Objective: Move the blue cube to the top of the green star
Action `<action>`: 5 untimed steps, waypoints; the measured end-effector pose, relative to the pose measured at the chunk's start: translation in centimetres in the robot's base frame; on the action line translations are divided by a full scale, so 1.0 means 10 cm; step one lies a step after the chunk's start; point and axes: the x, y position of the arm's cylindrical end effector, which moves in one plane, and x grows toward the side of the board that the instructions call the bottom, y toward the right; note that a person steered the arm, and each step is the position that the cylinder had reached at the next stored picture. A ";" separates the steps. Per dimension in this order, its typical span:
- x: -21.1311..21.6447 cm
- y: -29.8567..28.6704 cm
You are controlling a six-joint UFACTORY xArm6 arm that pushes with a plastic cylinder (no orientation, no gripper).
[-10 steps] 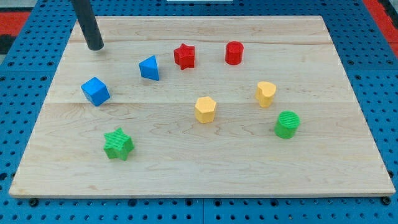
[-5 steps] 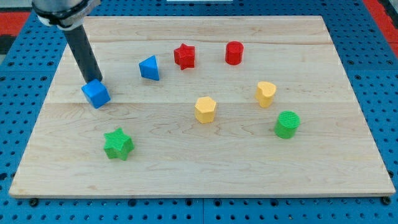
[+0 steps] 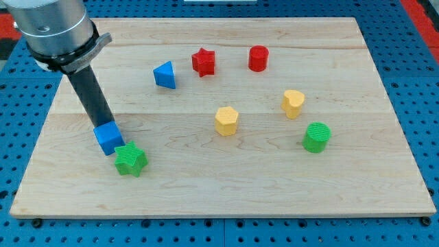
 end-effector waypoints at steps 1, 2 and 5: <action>0.00 0.07; 0.00 0.07; 0.00 0.62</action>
